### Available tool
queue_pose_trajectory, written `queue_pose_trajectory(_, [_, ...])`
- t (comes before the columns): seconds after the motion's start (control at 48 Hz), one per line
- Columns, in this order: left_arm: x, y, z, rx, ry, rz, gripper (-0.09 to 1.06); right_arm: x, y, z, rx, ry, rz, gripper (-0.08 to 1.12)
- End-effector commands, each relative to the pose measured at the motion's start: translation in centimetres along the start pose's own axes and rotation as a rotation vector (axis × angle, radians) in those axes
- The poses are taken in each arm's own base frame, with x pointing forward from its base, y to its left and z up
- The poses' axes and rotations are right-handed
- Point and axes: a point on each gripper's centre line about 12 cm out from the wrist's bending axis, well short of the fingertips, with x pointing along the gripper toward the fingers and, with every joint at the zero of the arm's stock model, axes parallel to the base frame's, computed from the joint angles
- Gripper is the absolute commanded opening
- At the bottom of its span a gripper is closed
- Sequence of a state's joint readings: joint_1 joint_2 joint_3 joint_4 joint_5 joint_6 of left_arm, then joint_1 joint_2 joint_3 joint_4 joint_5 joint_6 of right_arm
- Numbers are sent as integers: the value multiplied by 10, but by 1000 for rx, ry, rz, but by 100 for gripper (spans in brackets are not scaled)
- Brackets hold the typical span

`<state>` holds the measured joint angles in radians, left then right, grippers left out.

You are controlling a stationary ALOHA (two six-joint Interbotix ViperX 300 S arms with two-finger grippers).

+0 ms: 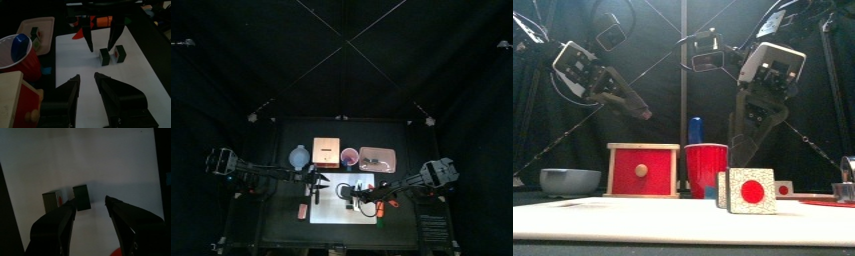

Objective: Place sushi on board then cut the sushi with the knife then place the pieces on the plate
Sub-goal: Place the 4 sushi pieces on the plate

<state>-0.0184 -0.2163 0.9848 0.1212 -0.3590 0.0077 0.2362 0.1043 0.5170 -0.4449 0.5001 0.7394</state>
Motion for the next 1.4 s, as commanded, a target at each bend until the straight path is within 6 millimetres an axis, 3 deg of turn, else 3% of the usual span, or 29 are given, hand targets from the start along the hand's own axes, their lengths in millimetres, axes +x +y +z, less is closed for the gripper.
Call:
queue_pose_trajectory(0.021, [-2,1,6,2,-23,3,72,-7,5,13,6,-42,24,84])
queue_pose_trajectory(0.354, [-2,1,4,1,-17,3,72,7,8,11,8,-29,35,81])
queue_pose_trajectory(0.5, [-2,1,3,1,-15,4,72,11,6,9,2,-19,26,66])
queue_pose_trajectory(0.646, [-2,1,3,1,-15,2,72,-1,-1,7,16,-23,13,49])
queue_pose_trajectory(0.833, [-2,1,3,1,-15,2,72,-34,-47,-3,93,-16,-66,50])
queue_pose_trajectory(1.146, [-2,1,3,1,-15,2,72,-87,-164,-57,363,24,-295,50])
queue_pose_trajectory(1.271, [-2,1,3,1,-15,2,72,-91,-190,-84,449,46,-345,50])
queue_pose_trajectory(1.396, [-2,2,2,0,-13,5,72,-84,-202,-105,514,61,-350,51])
